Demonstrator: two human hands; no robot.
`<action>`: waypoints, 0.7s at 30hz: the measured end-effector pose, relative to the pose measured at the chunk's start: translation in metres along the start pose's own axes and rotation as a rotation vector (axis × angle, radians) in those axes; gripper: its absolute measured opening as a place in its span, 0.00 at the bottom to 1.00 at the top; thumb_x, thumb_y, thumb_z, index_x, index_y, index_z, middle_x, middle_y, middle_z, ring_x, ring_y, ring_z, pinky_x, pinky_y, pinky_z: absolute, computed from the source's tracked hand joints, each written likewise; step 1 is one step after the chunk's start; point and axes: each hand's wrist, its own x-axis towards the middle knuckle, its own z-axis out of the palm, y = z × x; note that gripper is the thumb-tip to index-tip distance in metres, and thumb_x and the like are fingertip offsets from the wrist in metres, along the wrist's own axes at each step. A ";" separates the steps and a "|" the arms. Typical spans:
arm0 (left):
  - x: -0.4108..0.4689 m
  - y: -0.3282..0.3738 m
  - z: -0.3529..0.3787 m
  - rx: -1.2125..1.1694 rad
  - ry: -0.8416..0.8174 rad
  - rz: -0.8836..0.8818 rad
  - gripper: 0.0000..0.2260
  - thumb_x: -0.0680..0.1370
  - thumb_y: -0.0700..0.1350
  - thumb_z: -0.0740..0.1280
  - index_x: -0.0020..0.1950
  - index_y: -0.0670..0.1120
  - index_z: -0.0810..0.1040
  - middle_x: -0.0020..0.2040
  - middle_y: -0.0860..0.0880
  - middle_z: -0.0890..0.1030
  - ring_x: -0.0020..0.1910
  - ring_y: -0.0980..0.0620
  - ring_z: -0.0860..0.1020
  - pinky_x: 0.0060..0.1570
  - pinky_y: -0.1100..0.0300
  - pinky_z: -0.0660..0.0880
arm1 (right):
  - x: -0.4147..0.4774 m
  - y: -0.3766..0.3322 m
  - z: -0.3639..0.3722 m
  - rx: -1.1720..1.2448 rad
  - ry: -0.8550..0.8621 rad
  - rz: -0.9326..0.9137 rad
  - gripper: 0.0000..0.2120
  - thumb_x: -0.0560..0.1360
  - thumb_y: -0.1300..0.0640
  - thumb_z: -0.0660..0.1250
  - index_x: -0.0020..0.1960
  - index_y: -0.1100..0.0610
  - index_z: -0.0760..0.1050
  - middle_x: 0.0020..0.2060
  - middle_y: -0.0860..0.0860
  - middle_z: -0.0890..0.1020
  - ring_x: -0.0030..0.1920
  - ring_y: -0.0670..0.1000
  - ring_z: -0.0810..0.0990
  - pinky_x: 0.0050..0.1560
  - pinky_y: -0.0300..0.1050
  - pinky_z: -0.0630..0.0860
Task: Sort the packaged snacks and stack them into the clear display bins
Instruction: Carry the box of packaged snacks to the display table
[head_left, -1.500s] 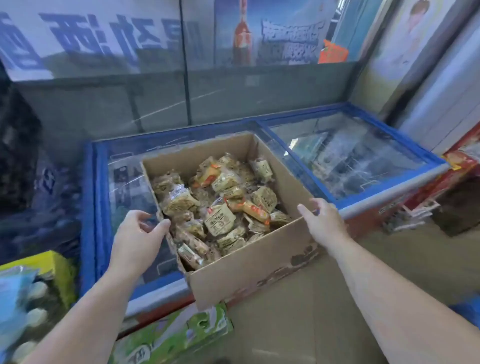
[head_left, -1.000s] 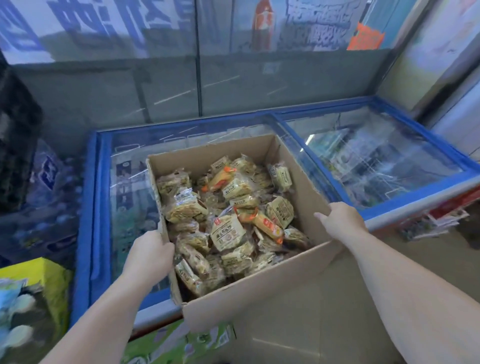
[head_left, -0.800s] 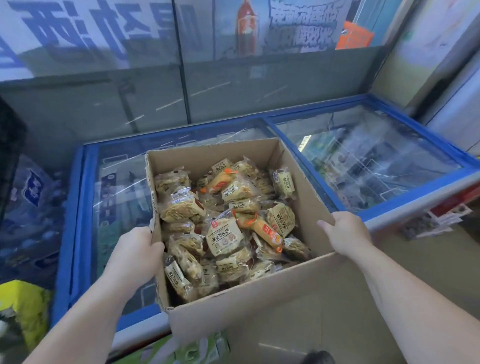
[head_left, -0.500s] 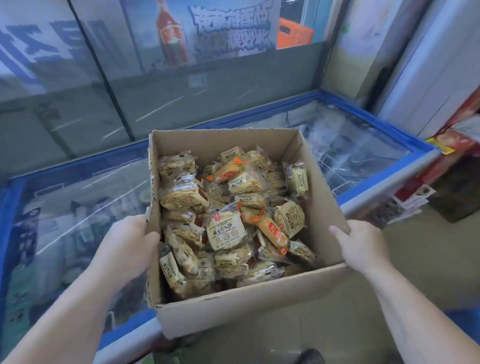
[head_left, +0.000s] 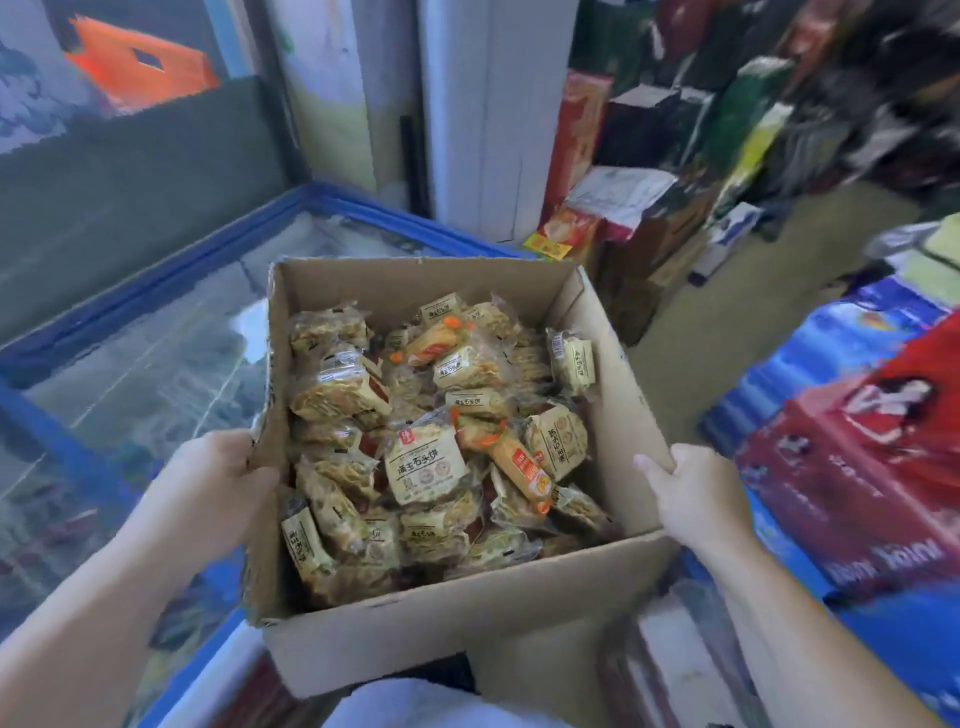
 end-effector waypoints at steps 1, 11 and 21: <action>0.019 0.022 0.014 0.010 -0.020 0.028 0.11 0.72 0.34 0.66 0.30 0.43 0.76 0.23 0.48 0.77 0.23 0.45 0.74 0.27 0.60 0.70 | 0.014 0.015 -0.005 0.007 0.023 0.036 0.28 0.77 0.50 0.73 0.28 0.56 0.58 0.23 0.52 0.65 0.29 0.58 0.66 0.30 0.50 0.57; 0.245 0.251 0.156 0.066 -0.215 0.339 0.12 0.73 0.34 0.68 0.30 0.40 0.73 0.25 0.45 0.76 0.27 0.42 0.76 0.29 0.56 0.71 | 0.203 0.107 -0.046 -0.064 0.137 0.325 0.27 0.78 0.49 0.70 0.29 0.56 0.59 0.26 0.51 0.65 0.33 0.58 0.68 0.35 0.52 0.61; 0.440 0.483 0.251 0.097 -0.371 0.506 0.08 0.74 0.35 0.67 0.35 0.39 0.77 0.32 0.41 0.80 0.34 0.39 0.78 0.35 0.52 0.75 | 0.418 0.149 -0.089 -0.120 0.214 0.524 0.23 0.79 0.47 0.69 0.30 0.55 0.66 0.29 0.56 0.74 0.41 0.65 0.80 0.37 0.51 0.64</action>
